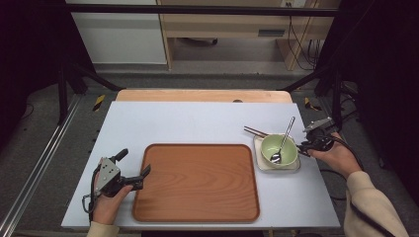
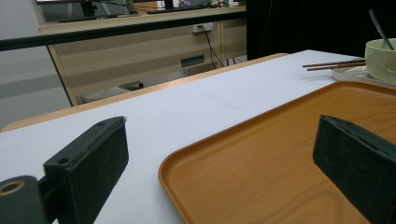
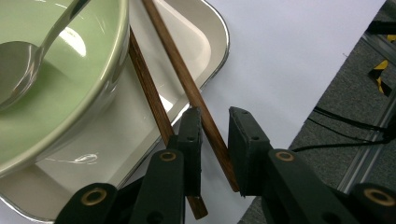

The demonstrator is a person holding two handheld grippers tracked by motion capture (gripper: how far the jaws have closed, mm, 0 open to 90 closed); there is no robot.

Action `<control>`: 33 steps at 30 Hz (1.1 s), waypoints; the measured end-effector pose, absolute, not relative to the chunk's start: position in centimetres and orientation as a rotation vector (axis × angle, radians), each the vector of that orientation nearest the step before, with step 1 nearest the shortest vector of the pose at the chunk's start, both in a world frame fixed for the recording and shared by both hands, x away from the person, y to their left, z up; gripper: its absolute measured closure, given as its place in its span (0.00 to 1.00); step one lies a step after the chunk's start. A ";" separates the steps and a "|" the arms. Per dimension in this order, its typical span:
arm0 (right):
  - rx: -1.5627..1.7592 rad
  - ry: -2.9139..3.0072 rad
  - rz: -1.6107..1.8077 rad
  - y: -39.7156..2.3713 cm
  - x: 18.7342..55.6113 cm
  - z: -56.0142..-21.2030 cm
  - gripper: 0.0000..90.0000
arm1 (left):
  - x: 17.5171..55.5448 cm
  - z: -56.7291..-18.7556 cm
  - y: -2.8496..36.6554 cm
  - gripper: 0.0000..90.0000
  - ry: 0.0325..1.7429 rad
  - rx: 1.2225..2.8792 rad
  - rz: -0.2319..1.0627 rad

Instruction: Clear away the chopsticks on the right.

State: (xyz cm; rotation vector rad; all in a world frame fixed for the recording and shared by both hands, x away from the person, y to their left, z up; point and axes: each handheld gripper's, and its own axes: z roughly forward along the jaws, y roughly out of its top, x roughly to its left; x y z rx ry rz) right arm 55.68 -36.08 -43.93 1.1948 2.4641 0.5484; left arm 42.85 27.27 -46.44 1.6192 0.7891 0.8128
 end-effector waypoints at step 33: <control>1.304 2.092 0.697 -35.9 54.6 -36.4 0.94 | 42.8 -46.3 27.9 0.03 0.815 1.580 0.827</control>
